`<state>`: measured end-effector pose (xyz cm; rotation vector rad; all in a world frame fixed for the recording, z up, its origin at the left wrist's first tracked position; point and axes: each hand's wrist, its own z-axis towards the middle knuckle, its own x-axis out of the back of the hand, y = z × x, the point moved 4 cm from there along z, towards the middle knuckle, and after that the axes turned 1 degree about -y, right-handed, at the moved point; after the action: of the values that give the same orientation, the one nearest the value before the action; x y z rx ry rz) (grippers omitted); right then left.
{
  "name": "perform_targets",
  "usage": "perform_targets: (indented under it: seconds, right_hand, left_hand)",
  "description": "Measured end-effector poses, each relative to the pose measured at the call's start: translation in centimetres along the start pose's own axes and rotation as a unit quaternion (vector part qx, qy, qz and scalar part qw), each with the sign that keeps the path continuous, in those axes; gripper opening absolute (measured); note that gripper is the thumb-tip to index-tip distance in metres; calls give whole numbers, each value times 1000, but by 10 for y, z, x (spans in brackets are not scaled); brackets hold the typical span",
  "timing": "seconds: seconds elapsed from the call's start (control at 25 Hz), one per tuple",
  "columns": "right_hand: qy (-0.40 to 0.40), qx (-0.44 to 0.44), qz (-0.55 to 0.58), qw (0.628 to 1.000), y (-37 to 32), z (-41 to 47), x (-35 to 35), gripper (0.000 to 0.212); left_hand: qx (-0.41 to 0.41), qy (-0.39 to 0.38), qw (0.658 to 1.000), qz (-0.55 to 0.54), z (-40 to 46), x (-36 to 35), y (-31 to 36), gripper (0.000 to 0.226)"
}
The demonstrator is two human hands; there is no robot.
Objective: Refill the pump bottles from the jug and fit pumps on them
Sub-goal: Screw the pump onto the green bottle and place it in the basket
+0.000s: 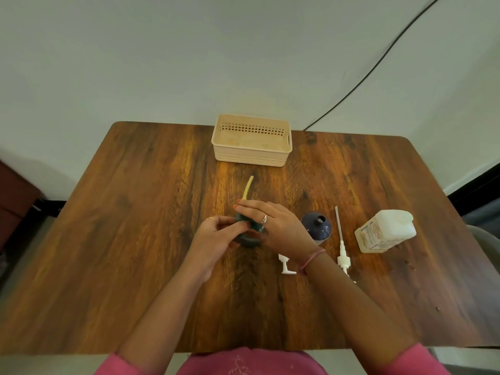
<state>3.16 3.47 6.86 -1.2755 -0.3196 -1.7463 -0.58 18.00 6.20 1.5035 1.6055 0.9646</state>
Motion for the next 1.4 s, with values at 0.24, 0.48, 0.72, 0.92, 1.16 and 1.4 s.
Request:
perform_targets:
  seconds: [0.24, 0.48, 0.72, 0.92, 1.16, 1.4]
  right_hand:
    - [48, 10, 41, 998, 6, 12, 25, 46]
    - [141, -218, 327, 908, 37, 1, 39, 37]
    - [204, -301, 430, 826, 56, -6, 41, 31]
    - [236, -329, 439, 802, 60, -6, 44, 31]
    - [275, -357, 436, 779, 61, 3, 54, 27]
    - [312, -343, 432, 774, 59, 29, 86, 33]
  left_hand:
    - [-70, -77, 994, 42, -11, -2, 33, 29]
    - [-49, -24, 971, 232, 46, 18, -31, 70]
    - [-47, -45, 959, 277, 77, -16, -66, 108]
    - [-59, -60, 966, 246, 86, -27, -72, 96]
    - [-68, -35, 969, 237, 91, -24, -75, 75]
    - [-90, 17, 981, 172, 88, -23, -58, 79]
